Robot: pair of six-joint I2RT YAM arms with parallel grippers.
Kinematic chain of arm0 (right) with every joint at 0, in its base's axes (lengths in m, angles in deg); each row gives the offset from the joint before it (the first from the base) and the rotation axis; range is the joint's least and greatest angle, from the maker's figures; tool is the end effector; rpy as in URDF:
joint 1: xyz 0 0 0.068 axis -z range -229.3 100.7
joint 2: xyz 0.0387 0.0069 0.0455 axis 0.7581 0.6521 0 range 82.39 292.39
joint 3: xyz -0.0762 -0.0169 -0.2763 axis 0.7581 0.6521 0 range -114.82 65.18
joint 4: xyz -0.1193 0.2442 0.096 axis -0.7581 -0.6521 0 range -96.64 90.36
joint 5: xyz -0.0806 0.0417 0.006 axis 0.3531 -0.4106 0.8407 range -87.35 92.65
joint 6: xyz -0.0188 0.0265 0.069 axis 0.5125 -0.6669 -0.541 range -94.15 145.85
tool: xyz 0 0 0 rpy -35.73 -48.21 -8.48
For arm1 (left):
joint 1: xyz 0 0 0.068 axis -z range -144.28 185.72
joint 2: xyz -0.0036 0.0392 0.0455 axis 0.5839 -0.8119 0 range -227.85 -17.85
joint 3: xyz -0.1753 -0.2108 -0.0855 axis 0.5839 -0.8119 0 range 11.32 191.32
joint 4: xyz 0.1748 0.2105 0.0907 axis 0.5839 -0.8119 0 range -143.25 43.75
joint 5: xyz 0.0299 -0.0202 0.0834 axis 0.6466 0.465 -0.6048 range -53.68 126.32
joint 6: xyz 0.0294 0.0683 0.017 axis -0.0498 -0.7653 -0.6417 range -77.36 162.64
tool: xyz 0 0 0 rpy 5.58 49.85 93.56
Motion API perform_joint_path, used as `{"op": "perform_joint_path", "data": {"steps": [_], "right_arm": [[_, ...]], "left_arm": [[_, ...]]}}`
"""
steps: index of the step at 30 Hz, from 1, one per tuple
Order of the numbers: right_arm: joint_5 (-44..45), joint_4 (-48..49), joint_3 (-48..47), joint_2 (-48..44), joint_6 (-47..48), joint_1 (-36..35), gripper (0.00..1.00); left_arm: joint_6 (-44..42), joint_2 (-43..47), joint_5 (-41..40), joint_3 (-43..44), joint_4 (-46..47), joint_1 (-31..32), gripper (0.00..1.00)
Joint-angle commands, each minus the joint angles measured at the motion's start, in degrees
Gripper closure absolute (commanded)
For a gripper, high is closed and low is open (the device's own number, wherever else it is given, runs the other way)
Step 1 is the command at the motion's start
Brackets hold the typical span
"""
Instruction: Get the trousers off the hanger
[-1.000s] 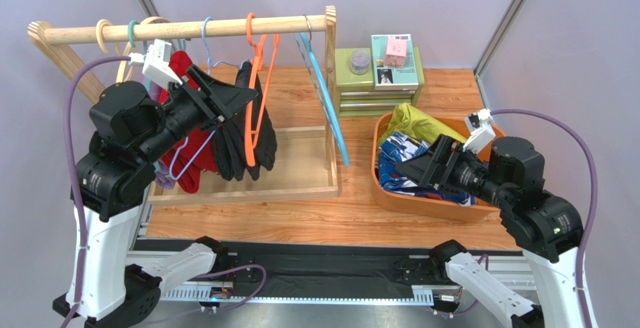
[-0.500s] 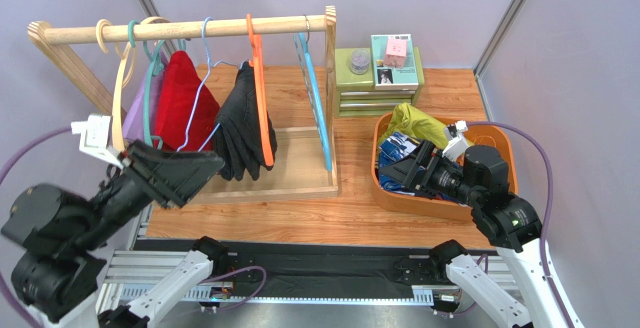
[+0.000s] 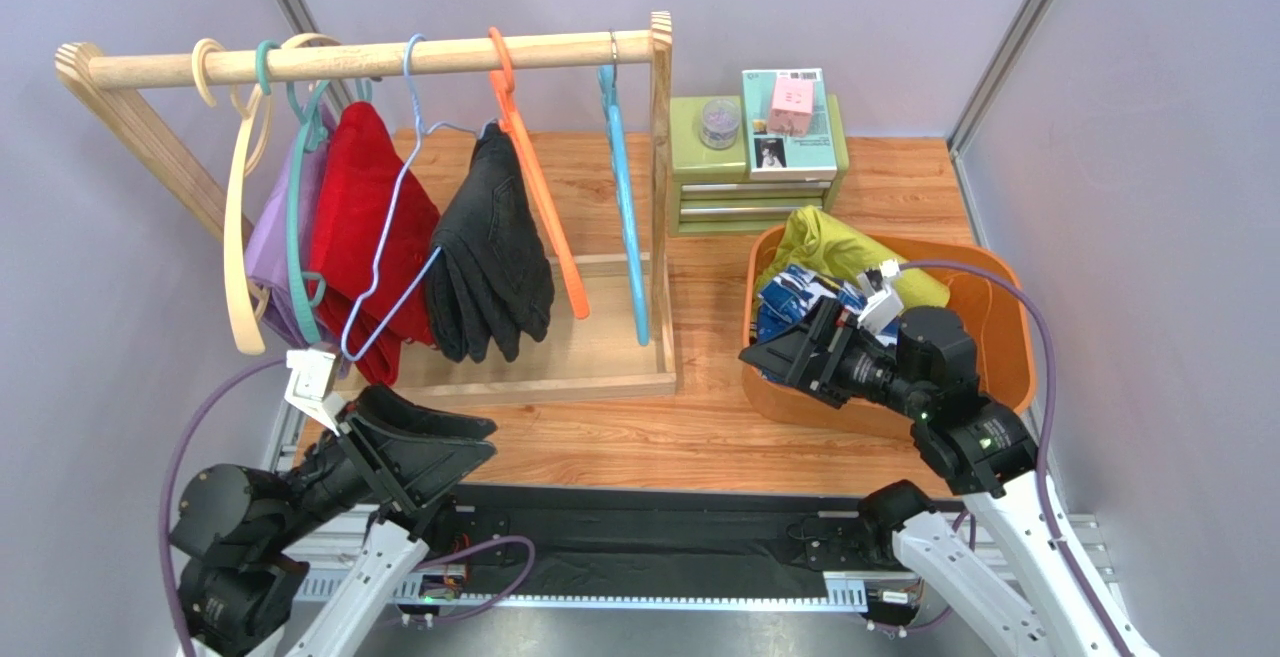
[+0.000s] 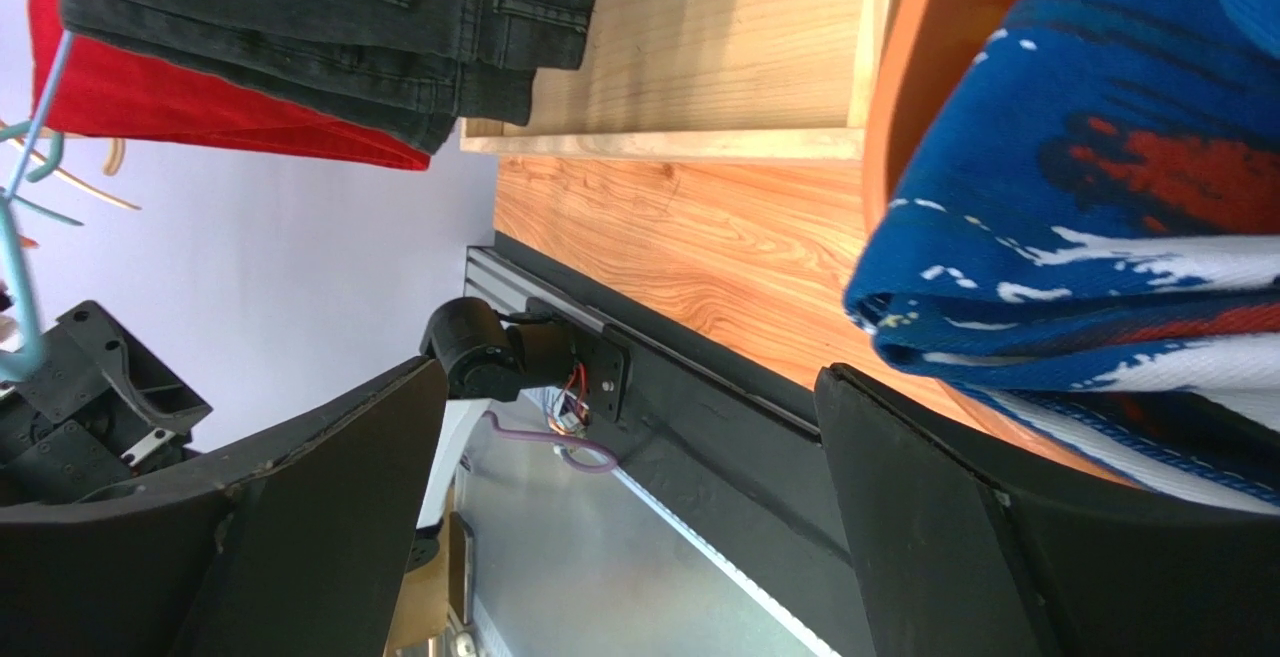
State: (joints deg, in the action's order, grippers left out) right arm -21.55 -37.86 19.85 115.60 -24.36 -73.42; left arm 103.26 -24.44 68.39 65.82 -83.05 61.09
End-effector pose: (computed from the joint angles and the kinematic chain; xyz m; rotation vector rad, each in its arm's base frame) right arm 0.1360 0.0899 0.3237 0.2097 2.2066 1.2031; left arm -0.0074 -0.0344 0.4134 0.0462 1.6180 -1.5881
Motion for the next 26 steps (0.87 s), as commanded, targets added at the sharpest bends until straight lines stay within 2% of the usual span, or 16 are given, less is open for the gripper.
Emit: {"op": "perform_joint_path", "data": {"steps": [1, 11, 20, 26], "right_arm": [[-0.05, 4.64, 4.70, -3.76, -1.81, -0.49, 0.00], [0.65, 9.39, 14.73, -10.62, -5.33, -0.58, 0.00], [-2.34, 10.80, 20.35, -18.44, -6.29, -0.58, 0.00], [1.17, 7.20, 21.33, -24.07, -6.74, -0.58, 0.00]], "left_arm": [[4.94, 5.44, 2.82, -5.27, 7.70, -0.23, 0.25], [13.19, 13.53, 6.33, -19.06, 18.75, -0.23, 0.22], [11.36, 14.06, 11.43, -22.85, 17.73, -0.23, 0.21], [12.23, 14.06, 11.87, -23.91, 19.03, -0.23, 0.21]]}}
